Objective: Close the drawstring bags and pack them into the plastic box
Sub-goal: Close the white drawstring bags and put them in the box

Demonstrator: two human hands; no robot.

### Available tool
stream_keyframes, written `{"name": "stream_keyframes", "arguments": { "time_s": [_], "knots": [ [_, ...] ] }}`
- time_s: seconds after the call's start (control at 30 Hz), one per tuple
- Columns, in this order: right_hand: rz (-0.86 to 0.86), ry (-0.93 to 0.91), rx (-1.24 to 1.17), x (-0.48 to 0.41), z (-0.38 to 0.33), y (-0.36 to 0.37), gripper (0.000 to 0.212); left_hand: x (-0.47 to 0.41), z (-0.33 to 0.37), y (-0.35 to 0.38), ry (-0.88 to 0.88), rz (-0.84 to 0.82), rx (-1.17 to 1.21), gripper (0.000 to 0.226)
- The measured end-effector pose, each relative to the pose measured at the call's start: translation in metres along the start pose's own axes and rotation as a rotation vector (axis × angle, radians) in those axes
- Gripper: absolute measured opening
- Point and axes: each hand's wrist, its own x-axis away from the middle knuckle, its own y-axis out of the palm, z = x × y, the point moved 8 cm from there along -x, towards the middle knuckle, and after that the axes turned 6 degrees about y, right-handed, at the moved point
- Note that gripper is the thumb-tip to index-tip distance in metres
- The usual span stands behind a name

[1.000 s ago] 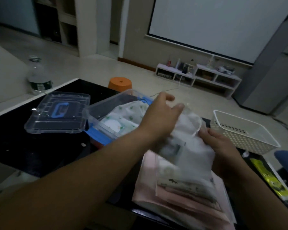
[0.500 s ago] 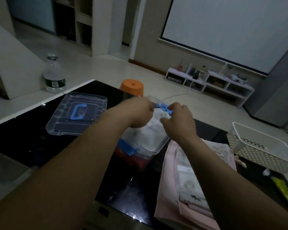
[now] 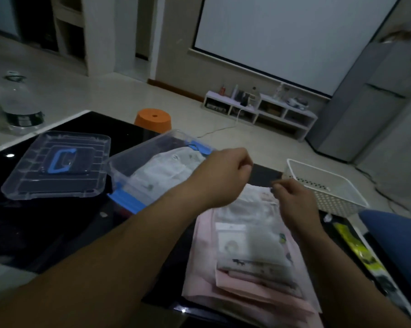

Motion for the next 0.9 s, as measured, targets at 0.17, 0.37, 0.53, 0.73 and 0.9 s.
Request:
{"name": "stream_keyframes", "arguments": {
  "time_s": [0.17,0.37,0.53,0.73,0.9],
  "knots": [
    [-0.195,0.307,-0.089,0.001,0.088,0.005,0.018,0.006,-0.068,0.088,-0.361,-0.150,-0.074,0.022],
    [-0.360,0.185,0.074,-0.003,0.088,0.041,0.021,0.008,-0.127,0.133,-0.651,-0.139,-0.003,0.076],
    [-0.431,0.313,-0.224,-0.005,0.085,0.040,0.012,0.002,-0.115,0.125,-0.573,0.060,0.113,0.048],
    [-0.550,0.399,-0.530,0.005,0.092,0.021,0.026,0.004,-0.090,0.126,-0.680,0.155,0.723,0.021],
    [-0.509,0.500,-0.920,0.010,0.078,0.011,0.041,0.001,-0.074,0.127,-0.574,0.089,0.773,0.017]
  ]
}}
